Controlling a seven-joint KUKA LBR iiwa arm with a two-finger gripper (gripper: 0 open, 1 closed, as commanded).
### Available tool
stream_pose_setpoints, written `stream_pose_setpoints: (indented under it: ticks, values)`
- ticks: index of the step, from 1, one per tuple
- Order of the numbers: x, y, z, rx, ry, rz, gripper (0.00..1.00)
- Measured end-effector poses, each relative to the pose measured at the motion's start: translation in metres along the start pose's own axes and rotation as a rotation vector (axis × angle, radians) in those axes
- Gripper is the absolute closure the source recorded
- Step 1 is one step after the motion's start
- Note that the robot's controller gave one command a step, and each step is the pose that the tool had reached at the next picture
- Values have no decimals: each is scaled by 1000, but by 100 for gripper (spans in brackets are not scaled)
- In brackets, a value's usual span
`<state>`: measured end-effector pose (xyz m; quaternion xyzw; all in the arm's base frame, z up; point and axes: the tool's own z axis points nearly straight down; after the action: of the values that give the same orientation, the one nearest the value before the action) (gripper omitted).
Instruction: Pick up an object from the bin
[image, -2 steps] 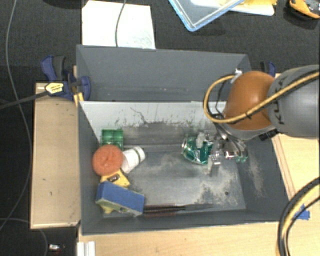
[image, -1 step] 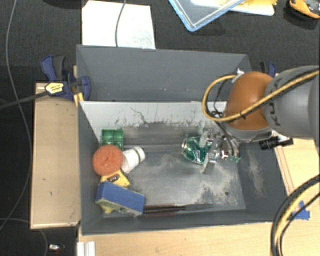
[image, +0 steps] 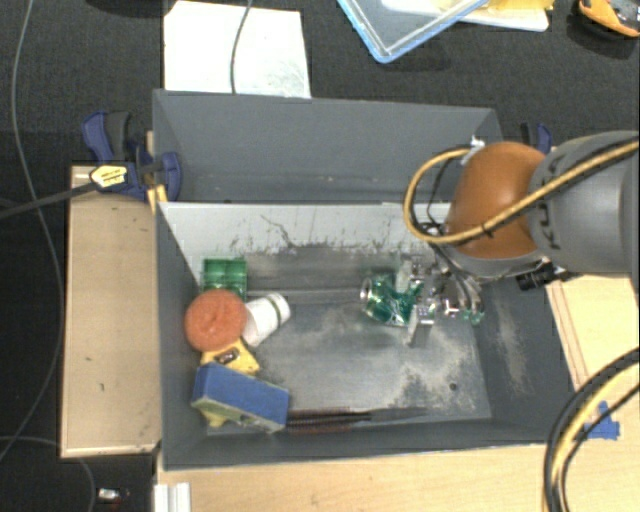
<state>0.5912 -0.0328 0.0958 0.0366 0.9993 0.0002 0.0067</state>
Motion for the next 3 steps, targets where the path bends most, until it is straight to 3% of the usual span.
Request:
stream_pose_setpoints:
  ticks: [1,2,3]
  values:
    - [2,-4,-41,0,2,52,0]
    - [-1,-8,-37,0,-1,59,0]
    - [2,10,20,-1,-3,161,0]
